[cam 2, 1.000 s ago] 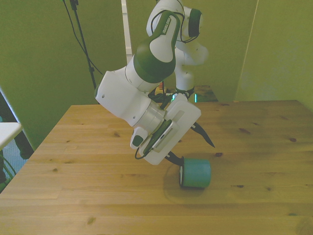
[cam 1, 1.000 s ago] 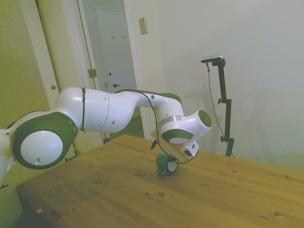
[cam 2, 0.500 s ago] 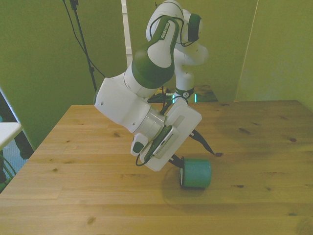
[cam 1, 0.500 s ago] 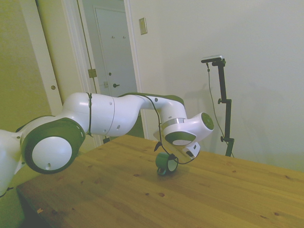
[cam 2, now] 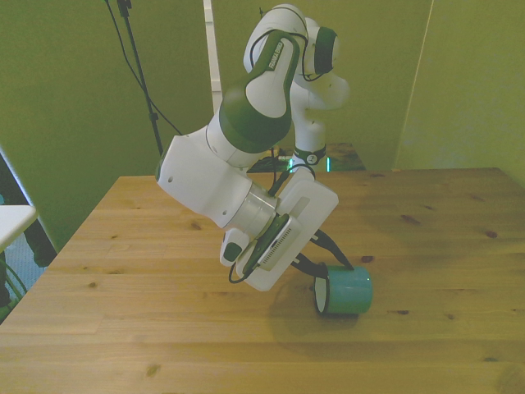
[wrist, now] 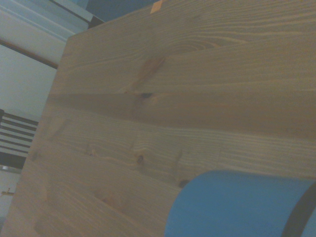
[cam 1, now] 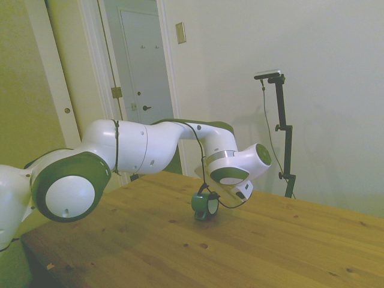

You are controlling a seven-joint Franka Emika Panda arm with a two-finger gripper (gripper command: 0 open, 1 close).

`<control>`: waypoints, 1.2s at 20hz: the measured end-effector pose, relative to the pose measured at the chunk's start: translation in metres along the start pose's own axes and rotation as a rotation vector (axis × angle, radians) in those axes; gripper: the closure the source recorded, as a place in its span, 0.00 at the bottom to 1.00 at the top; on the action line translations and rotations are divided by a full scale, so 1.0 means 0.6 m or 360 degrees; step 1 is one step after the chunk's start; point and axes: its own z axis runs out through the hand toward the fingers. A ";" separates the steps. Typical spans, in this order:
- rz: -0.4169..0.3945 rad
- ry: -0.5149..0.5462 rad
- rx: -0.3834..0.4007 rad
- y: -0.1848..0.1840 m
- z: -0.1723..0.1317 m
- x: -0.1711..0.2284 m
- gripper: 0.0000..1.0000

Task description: Flip the mug upright

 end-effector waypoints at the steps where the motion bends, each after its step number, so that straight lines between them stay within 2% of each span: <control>1: -0.0003 -0.0004 0.0000 -0.001 -0.001 0.000 1.00; 9: -0.0004 0.0002 -0.0007 -0.002 -0.002 -0.001 1.00; 14: -0.0028 0.0132 -0.0066 -0.024 -0.019 -0.014 1.00; 19: -0.0082 0.0320 -0.0232 -0.068 -0.028 -0.081 1.00; 24: -0.0082 0.0503 -0.0439 -0.099 0.010 -0.156 1.00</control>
